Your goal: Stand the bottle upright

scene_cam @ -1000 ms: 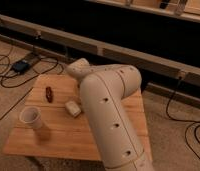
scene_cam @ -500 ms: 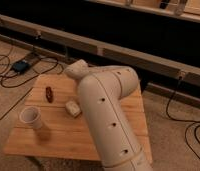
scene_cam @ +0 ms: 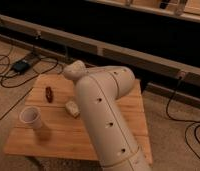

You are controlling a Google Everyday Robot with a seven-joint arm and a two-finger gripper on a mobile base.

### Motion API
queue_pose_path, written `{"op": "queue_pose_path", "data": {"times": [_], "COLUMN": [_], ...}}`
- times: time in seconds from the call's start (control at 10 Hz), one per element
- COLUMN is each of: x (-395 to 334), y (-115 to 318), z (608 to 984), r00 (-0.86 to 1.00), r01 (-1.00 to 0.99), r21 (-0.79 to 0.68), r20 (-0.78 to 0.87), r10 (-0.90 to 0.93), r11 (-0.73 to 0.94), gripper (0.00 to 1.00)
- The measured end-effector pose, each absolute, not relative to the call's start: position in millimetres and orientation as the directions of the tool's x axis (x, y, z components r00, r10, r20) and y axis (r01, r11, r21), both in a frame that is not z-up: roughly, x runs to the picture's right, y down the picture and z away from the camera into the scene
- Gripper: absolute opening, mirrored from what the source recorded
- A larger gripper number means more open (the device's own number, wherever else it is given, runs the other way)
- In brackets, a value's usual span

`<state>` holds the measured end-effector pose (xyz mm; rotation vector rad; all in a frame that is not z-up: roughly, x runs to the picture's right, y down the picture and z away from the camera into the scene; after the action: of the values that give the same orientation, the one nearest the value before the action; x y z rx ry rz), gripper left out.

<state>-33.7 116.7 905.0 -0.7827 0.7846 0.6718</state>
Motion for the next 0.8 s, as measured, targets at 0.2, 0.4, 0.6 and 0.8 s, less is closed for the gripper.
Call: {"op": "queue_pose_path", "data": {"times": [0.2, 0.4, 0.6, 0.8], "x": [-34.2, -32.6, -29.4, -26.6], "y": [112.7, 109.1, 107.9, 104.2], "z": [905.1, 903.4, 901.1, 895.9], "r00": [0.538, 0.535, 0.533, 0.532], "r01": [-0.765, -0.772, -0.783, -0.801], "r21": [-0.345, -0.337, -0.335, -0.340], "r20": [-0.807, -0.803, -0.796, -0.783], "r10": [0.246, 0.264, 0.286, 0.324], "r11": [0.544, 0.538, 0.525, 0.493], "gripper": [0.38, 0.19, 0.01, 0.00]}}
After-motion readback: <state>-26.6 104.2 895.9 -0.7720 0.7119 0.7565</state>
